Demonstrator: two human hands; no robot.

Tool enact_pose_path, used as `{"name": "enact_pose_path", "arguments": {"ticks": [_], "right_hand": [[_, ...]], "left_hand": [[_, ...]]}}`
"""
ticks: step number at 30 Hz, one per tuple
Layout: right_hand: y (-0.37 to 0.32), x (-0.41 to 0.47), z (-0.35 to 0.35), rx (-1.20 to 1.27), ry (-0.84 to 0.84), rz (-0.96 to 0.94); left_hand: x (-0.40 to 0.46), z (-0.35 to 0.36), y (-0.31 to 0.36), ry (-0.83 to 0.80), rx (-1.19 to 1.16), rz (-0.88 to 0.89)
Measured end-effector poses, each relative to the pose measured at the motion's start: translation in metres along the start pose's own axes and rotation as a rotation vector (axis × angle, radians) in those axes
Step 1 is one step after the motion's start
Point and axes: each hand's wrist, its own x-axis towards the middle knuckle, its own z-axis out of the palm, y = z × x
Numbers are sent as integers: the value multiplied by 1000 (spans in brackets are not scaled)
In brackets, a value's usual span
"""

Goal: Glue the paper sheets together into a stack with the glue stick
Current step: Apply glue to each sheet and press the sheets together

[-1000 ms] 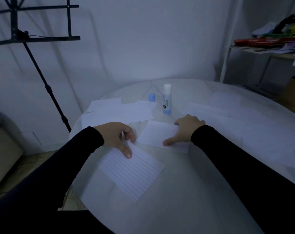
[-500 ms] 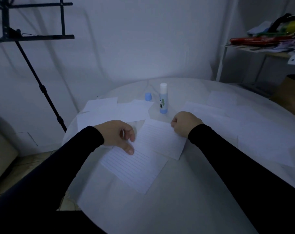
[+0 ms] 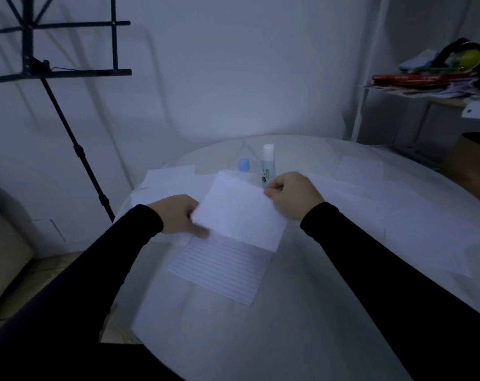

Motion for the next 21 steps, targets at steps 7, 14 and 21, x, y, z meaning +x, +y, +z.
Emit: {"name": "enact_pose_path", "arguments": {"ticks": [7,14,21], "right_hand": [[-5,-23,30,-19,-231,9],[-2,-33,42,-130,-267,-22],[17,-28,27,-468,-353,-66]], "left_hand": [[-13,-16,-11,286,-102,20],[-14,20,27,-29,-50,168],[-12,33,23,-20,-81,237]]}}
